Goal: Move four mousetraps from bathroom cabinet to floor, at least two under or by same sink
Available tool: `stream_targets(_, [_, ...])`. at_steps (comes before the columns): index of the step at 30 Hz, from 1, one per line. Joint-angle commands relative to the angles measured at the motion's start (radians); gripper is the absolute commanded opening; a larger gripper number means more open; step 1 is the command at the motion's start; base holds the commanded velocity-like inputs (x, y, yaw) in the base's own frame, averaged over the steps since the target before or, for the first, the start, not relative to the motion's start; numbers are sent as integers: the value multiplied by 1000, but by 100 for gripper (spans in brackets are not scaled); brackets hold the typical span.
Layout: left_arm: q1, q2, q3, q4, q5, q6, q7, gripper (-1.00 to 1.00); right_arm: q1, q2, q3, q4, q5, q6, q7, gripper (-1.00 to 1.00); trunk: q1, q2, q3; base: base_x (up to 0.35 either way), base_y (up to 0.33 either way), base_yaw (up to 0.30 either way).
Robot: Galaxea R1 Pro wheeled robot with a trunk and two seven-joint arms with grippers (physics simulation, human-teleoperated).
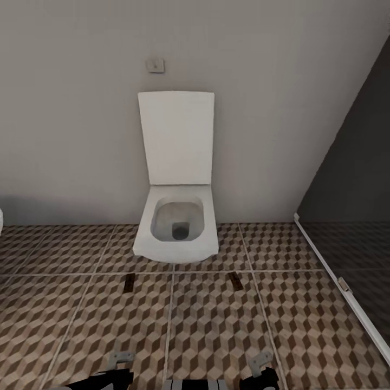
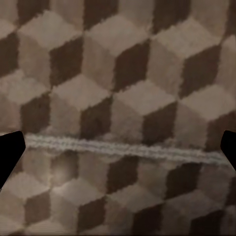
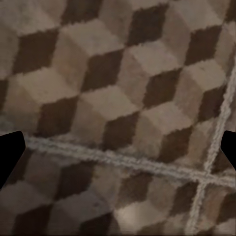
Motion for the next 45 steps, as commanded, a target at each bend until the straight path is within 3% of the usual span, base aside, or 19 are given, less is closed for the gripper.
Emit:
stream_targets(1, [3,1,-7,-5,5,-3,7,100,3,0,3,2,8,-1,-6,100,-1,0,3,0,0,0])
stream_targets(14, [50,6,-7,-4,5,-3,7,100,30,-2,3,5,5,-1,-6,100,-6,3,54,0,0,0])
stream_targets(45, [104,11,-8,-6,4,-4,6,100,145,-8,2,63,-1,1,-6,100,-22,13,173,0,0,0])
